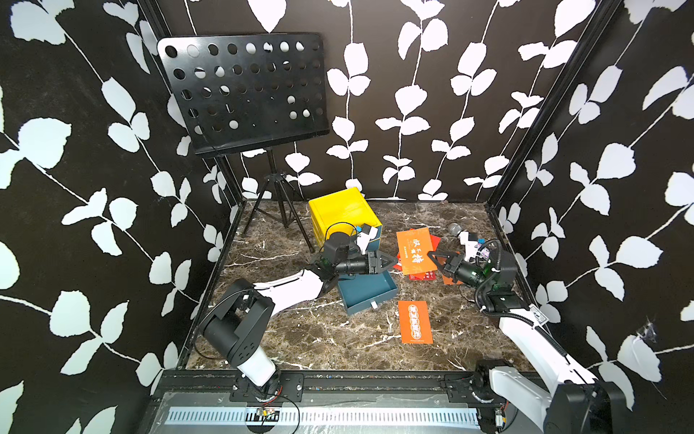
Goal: Take the postcards out of the drawer
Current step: Place the postcard at the center of the board.
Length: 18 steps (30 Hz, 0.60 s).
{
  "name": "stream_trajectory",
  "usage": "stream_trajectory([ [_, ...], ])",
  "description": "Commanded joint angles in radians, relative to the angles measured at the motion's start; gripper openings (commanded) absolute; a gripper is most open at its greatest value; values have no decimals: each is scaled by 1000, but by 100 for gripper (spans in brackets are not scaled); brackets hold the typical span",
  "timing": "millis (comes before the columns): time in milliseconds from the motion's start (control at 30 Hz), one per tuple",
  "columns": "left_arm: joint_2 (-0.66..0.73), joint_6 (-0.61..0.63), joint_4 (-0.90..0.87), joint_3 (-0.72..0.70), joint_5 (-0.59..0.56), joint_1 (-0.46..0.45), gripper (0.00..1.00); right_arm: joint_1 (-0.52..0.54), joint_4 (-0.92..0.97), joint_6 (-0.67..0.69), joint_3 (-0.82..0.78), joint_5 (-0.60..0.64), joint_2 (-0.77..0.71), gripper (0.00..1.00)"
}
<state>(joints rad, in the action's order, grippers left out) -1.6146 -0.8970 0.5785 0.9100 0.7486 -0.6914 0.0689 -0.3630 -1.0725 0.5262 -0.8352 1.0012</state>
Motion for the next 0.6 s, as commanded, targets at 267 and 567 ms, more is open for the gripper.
stream_trajectory([
  [267, -25, -28, 68, 39, 46, -3, 15, -1, -124, -51, 2, -28, 9, 0],
  [567, -30, -39, 75, 59, 44, -3, 0, -2, -186, -80, -25, -36, 37, 0],
])
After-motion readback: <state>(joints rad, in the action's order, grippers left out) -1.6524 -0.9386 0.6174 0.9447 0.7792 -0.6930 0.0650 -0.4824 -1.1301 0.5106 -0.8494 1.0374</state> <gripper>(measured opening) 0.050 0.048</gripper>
